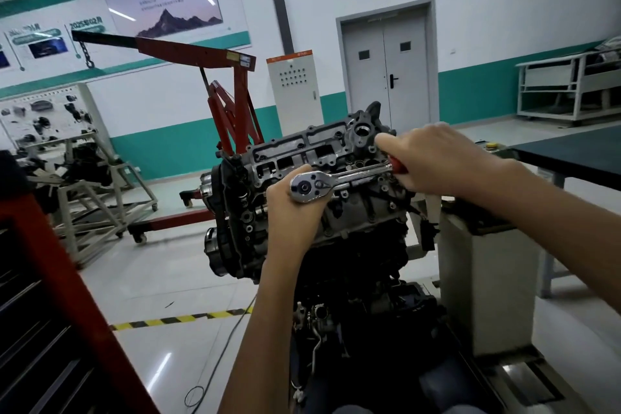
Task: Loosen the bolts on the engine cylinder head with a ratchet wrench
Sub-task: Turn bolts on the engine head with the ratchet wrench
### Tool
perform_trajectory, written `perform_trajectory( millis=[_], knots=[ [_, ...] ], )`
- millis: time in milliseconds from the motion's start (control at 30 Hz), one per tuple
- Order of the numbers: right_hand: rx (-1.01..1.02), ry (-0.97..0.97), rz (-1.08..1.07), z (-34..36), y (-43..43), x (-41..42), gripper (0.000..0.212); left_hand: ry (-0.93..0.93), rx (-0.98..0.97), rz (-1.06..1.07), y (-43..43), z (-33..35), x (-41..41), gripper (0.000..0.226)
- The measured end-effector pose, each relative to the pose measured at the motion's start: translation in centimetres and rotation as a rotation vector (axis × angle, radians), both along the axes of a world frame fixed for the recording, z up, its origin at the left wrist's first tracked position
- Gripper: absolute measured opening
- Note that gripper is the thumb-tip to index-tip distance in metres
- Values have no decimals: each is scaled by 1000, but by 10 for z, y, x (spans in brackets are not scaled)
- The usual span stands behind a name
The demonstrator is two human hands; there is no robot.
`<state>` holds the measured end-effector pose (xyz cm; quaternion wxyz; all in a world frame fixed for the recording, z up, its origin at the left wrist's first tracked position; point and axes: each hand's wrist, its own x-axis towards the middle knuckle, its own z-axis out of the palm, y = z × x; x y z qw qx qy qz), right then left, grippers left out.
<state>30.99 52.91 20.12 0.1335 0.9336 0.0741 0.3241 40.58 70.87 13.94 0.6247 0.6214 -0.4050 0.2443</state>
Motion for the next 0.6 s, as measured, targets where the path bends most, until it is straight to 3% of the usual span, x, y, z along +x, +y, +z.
perform_trajectory(
  millis=[100,233,367,467,600],
  knots=[
    [108,46,-15,-23,14,-4,24,-2,-78,26,3,-11,-3,27],
    [541,14,32,-89,55,-13,22,-61,-208,113,-8,-17,-9,15],
    [1026,58,223,-134,107,-8,30,-35,-253,73,-23,-12,-9,33],
    [943,50,218,-131,99,-6,27,101,-283,35,-21,-9,-4,26],
    [476,97,102,-87,46,-11,19,-23,-223,101,-12,-6,5,40]
  ],
)
